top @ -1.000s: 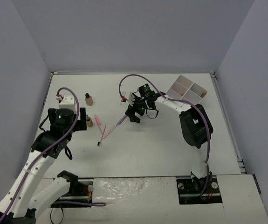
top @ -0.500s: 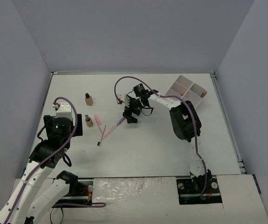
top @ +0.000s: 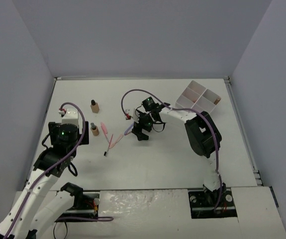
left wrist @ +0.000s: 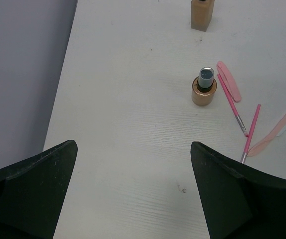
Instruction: Organize the makeup
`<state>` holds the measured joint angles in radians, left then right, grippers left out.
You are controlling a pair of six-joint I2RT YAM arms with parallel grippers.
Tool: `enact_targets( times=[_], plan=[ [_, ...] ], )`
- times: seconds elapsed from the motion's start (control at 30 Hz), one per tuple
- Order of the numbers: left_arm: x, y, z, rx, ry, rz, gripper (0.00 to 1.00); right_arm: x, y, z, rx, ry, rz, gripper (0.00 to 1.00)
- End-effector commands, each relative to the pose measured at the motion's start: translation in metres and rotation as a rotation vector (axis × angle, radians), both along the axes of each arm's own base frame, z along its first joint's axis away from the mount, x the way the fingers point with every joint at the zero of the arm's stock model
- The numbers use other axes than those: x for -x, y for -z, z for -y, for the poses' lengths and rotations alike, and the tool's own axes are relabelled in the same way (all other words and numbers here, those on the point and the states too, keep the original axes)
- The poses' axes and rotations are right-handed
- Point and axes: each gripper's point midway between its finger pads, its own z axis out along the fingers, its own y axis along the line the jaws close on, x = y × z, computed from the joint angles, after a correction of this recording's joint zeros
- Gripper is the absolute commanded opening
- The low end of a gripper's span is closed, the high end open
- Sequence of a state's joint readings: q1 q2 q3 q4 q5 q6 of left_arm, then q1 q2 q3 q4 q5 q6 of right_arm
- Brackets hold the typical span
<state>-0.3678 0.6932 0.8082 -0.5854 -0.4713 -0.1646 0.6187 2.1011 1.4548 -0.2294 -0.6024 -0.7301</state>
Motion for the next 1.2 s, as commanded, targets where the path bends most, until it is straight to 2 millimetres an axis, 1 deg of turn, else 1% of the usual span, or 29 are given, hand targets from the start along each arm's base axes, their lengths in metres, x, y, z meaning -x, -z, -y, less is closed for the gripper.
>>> enact_targets(
  times=[0.0,0.07,0.1,0.17,0.27,0.3,0.33,0.4,0.43,0.5,0.6,0.67,0.73,0.8,0.87,0.93,1.0,1.07,1.17],
  plan=[
    [-0.01,-0.018,0.002,0.021,-0.003,0.064,0.97,0.044,-0.008,0.021,0.077,0.09,-0.108,0.94],
    [-0.01,-0.019,0.002,0.024,-0.003,0.068,0.97,0.054,-0.006,0.028,0.105,0.116,-0.115,0.93],
    [-0.009,-0.02,0.001,0.025,-0.004,0.07,0.97,0.061,-0.001,0.032,0.121,0.13,-0.131,0.93],
    [-0.009,-0.021,0.001,0.028,-0.004,0.076,0.97,0.069,0.001,0.032,0.133,0.154,-0.149,0.93],
    [-0.009,-0.021,0.002,0.031,0.0,0.078,0.97,0.069,-0.001,0.027,0.134,0.199,-0.147,0.93],
    [-0.009,-0.02,0.002,0.03,0.0,0.076,0.97,0.066,-0.001,0.028,0.141,0.209,-0.135,0.93],
    [-0.009,-0.02,0.002,0.03,-0.001,0.074,0.97,0.059,-0.004,0.029,0.152,0.246,-0.115,0.93],
    [-0.009,-0.02,0.002,0.03,-0.002,0.075,0.97,0.042,-0.012,0.03,0.166,0.286,-0.05,0.93],
    [-0.009,-0.02,0.002,0.03,-0.002,0.074,0.97,0.038,-0.017,0.029,0.162,0.292,-0.033,0.93],
    [-0.008,-0.022,0.0,0.028,-0.006,0.08,0.97,0.026,-0.038,0.02,0.124,0.285,0.019,0.91],
    [-0.007,-0.023,-0.003,0.024,-0.022,0.088,0.97,0.02,-0.056,0.003,0.104,0.241,0.091,0.9],
    [-0.005,-0.025,-0.005,0.021,-0.033,0.096,0.97,0.019,-0.062,-0.008,0.09,0.204,0.109,0.89],
    [-0.004,-0.026,-0.008,0.02,-0.044,0.107,0.97,0.021,-0.063,-0.018,0.085,0.163,0.109,0.88],
    [-0.003,-0.028,-0.009,0.022,-0.051,0.117,0.97,0.023,-0.058,-0.027,0.109,0.124,0.105,0.85],
    [-0.002,-0.028,-0.011,0.017,-0.06,0.12,0.97,0.026,-0.046,-0.031,0.156,0.086,0.102,0.84],
    [-0.001,-0.029,-0.012,0.015,-0.065,0.124,0.97,0.024,-0.047,-0.039,0.16,0.063,0.113,0.82],
    [-0.001,-0.029,-0.014,0.014,-0.072,0.127,0.97,0.024,-0.041,-0.043,0.177,0.044,0.109,0.81],
    [-0.001,-0.029,-0.014,0.011,-0.073,0.124,0.97,0.021,-0.036,-0.047,0.185,0.036,0.109,0.78],
    [-0.002,-0.028,-0.013,0.012,-0.071,0.119,0.97,0.016,-0.03,-0.05,0.194,0.029,0.118,0.77]
  ],
)
